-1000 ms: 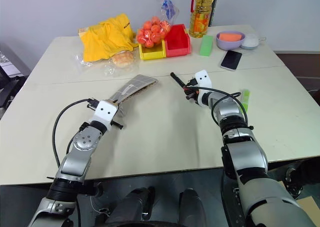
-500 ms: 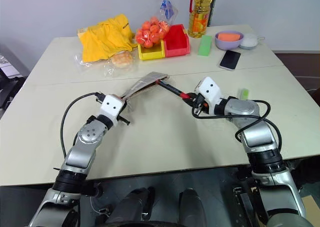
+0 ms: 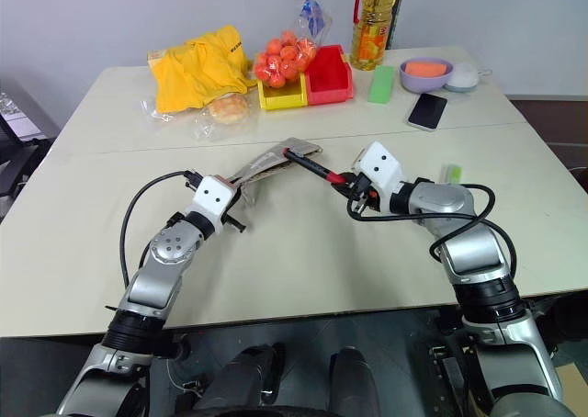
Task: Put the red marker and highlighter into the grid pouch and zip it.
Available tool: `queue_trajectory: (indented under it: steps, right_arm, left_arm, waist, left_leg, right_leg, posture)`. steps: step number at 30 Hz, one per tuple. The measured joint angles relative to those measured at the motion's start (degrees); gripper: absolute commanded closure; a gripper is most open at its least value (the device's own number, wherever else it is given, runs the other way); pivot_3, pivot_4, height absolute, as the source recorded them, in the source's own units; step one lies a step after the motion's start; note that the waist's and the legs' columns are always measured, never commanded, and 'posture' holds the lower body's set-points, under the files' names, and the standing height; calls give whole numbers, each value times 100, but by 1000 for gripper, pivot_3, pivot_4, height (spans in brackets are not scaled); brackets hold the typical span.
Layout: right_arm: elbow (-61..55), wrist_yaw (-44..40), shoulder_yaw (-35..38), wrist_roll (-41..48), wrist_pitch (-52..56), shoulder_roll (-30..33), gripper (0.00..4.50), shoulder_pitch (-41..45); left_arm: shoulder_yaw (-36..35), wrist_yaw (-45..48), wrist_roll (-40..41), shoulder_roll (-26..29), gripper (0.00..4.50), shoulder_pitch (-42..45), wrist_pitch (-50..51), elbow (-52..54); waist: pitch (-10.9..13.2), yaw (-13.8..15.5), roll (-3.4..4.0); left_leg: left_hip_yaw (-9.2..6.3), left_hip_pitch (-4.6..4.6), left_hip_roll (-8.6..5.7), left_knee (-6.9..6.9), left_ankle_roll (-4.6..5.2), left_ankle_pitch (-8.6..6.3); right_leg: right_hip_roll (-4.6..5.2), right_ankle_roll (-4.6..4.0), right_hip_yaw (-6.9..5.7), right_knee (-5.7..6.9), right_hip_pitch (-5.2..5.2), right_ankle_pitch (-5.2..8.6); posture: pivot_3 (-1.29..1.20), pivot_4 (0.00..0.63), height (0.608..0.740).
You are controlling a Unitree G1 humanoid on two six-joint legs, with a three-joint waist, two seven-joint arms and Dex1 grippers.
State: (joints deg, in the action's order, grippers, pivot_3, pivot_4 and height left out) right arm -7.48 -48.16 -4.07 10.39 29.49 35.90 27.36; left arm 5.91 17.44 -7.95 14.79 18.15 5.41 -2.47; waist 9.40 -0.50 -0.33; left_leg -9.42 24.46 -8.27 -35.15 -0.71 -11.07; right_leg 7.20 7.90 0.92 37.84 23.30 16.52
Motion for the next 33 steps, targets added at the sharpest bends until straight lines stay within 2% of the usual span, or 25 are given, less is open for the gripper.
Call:
queue_trajectory:
  steps: [33]
  right_arm:
    - [262,-327,10,-62,-389,147,4255,-132]
  left_arm:
    - [-2,4,46,-16,4500,-58,4,37]
  waist:
    - [0,-5,0]
  left_leg:
    - [0,0,0,-1,0,0]
  right_leg:
    - [0,0,-1,0,-1,0]
  posture:
    - [0,150,740]
